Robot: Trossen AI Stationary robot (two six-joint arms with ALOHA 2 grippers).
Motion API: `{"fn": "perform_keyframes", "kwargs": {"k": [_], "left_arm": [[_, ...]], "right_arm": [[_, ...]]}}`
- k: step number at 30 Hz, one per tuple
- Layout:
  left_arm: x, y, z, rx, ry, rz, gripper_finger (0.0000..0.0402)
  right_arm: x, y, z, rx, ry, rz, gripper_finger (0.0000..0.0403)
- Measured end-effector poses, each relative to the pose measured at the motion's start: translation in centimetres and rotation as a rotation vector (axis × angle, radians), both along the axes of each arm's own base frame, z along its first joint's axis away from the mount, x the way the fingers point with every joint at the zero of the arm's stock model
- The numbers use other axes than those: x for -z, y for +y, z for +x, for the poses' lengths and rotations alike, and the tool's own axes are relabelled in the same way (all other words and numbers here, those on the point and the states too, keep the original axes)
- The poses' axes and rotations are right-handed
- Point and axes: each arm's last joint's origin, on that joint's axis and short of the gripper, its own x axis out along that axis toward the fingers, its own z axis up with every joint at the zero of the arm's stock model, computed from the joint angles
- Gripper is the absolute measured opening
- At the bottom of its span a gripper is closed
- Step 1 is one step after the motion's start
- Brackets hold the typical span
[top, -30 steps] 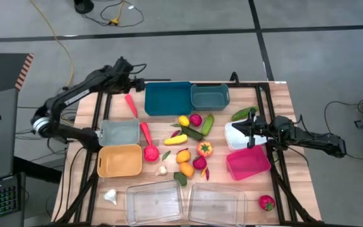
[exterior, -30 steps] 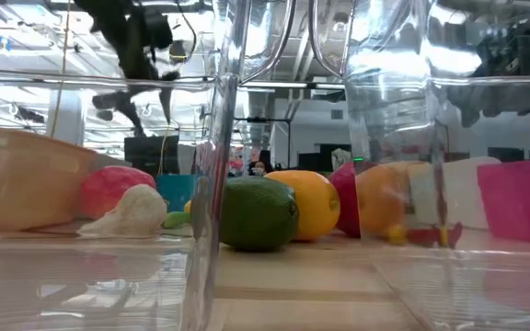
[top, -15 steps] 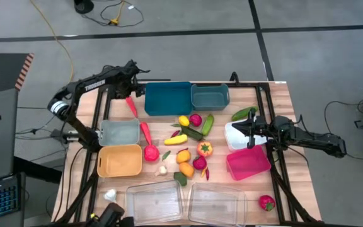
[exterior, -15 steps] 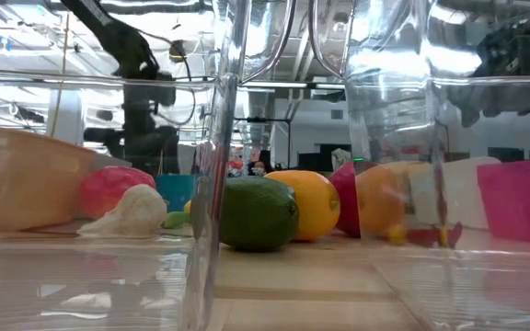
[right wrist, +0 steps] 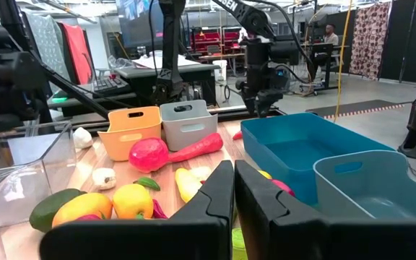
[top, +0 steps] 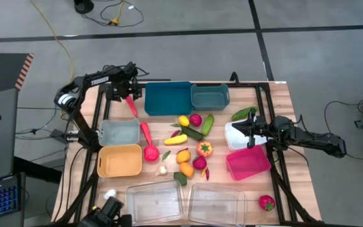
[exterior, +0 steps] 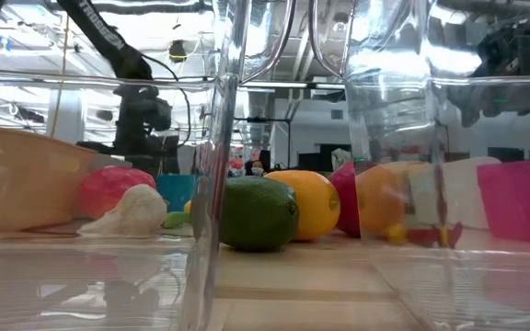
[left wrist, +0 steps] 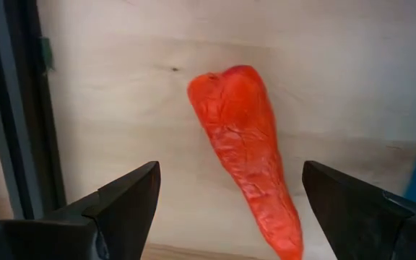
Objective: Sort produce into baskets
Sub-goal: Put the red chili pepper into the gray bin
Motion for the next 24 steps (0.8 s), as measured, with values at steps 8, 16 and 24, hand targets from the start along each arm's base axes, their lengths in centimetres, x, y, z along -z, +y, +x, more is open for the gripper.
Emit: {"fn": "perform_keyframes", "kwargs": {"k": [8,16,24], "left_arm": [[0.18,0.16,-0.16,0.106,-0.045,-0.034,0.0327],[0.18,0.26,-0.37,0.304,-0.053,-0.041,0.0327],[0.07,0.5,-0.76,0.458,-0.044,-0.041,0.0317]], "right_arm": [[0.0,0.0,0.0,0.0,0.0,0.0,0.0044],[0.0,0.0,0.0,0.0,0.0,0.0,0.0044],[0.0,0.0,0.0,0.001,0.0,0.0,0.0044]]}}
